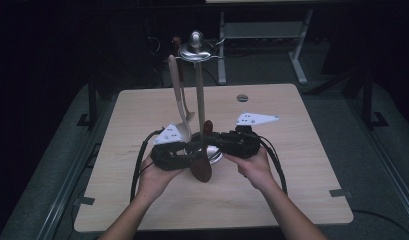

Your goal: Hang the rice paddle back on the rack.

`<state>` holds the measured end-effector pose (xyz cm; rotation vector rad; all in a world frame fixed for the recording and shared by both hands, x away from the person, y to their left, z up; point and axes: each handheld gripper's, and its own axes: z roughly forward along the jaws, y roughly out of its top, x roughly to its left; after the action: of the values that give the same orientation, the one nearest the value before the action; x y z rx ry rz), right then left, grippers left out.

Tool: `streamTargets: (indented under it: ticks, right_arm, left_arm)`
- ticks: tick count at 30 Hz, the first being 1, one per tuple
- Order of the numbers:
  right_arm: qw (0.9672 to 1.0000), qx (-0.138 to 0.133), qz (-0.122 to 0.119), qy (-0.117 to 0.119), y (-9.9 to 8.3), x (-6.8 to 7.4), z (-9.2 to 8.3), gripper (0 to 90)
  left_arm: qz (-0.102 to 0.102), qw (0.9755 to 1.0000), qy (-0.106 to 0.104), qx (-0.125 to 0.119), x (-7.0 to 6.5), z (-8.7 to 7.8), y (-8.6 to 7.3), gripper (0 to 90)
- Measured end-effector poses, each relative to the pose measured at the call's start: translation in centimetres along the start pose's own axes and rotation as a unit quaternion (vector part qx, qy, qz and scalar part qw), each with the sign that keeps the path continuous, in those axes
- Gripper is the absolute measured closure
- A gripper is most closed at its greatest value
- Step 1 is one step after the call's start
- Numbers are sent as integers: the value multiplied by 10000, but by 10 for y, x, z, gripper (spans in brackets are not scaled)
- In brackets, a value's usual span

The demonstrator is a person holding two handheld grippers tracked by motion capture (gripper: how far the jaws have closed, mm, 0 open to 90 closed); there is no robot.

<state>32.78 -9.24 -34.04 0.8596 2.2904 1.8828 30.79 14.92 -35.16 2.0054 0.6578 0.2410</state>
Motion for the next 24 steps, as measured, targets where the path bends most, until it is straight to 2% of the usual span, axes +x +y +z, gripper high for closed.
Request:
streamTargets:
  ticks: [7, 9, 11, 12, 13, 17, 21, 24]
  right_arm:
    - [9994, 13, -306, 148, 11, -1, -4, 777]
    - [9991, -11, -381, 204, 18, -1, -7, 777]
    - [9985, -69, -472, 250, 26, -1, -10, 777]
    - [9983, -90, -510, 263, 30, -2, -12, 777]
    - [9981, -97, -546, 277, 34, -2, -14, 777]
    - [9969, -146, -704, 332, 54, -3, -20, 776]
    - [9957, -183, -814, 413, 74, -1, -26, 776]
    - [9942, -192, -919, 516, 87, 0, -30, 776]
  left_arm:
    - [-64, 9996, -88, 254, 11, -12, -20, 441]
    - [-10, 9992, -87, 378, 15, -17, -28, 412]
    - [-23, 9992, -107, 393, 18, -22, -36, 384]
    - [-73, 9989, -129, 446, 19, -24, -40, 374]
    - [-15, 9987, -114, 506, 21, -26, -45, 366]
    - [-73, 9973, -121, 715, 28, -34, -62, 328]
    - [-42, 9961, -87, 874, 35, -41, -74, 303]
    - [-103, 9948, -102, 1011, 41, -45, -84, 284]
